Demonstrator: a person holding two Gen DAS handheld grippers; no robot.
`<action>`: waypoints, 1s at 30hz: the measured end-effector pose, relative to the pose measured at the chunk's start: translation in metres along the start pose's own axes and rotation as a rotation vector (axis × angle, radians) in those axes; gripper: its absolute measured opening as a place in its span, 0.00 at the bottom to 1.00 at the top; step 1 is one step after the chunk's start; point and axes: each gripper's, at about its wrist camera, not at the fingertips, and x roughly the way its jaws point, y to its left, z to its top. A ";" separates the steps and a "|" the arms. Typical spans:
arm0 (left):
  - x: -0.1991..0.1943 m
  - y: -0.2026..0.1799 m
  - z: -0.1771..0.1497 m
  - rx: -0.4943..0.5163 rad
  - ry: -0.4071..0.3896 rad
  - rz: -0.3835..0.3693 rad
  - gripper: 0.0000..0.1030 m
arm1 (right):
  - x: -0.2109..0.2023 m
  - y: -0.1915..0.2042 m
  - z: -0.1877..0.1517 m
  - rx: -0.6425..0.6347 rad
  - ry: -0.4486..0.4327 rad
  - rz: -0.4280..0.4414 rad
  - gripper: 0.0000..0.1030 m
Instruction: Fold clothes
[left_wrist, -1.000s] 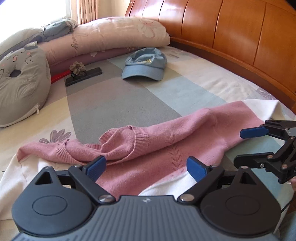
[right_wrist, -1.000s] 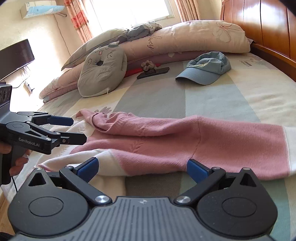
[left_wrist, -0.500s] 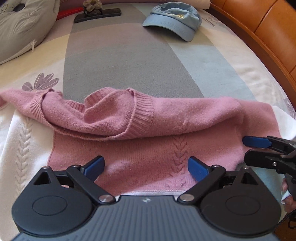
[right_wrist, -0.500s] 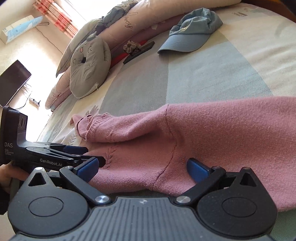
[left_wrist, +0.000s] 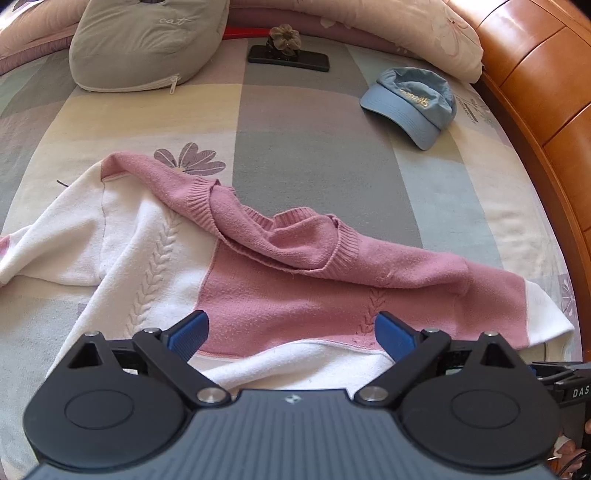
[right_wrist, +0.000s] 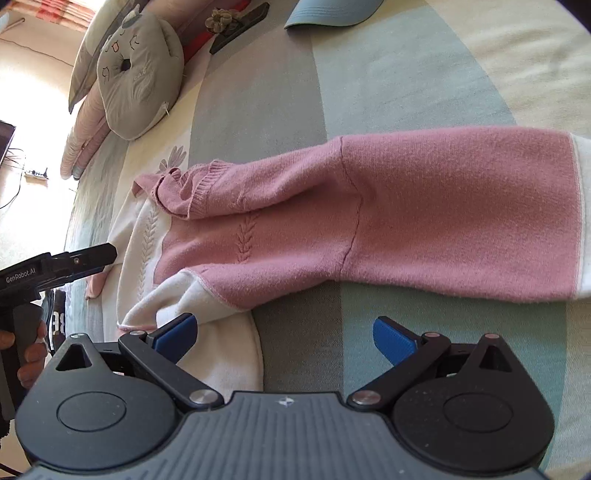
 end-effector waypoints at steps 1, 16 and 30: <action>0.001 0.005 -0.001 0.002 -0.009 0.003 0.93 | 0.000 0.001 -0.002 0.015 0.005 -0.009 1.00; 0.059 0.068 0.039 0.221 -0.046 0.003 0.93 | 0.046 0.065 0.060 0.101 -0.130 -0.154 1.00; 0.087 0.051 0.059 0.210 -0.175 0.007 0.93 | 0.132 0.065 0.177 -0.203 0.095 0.215 1.00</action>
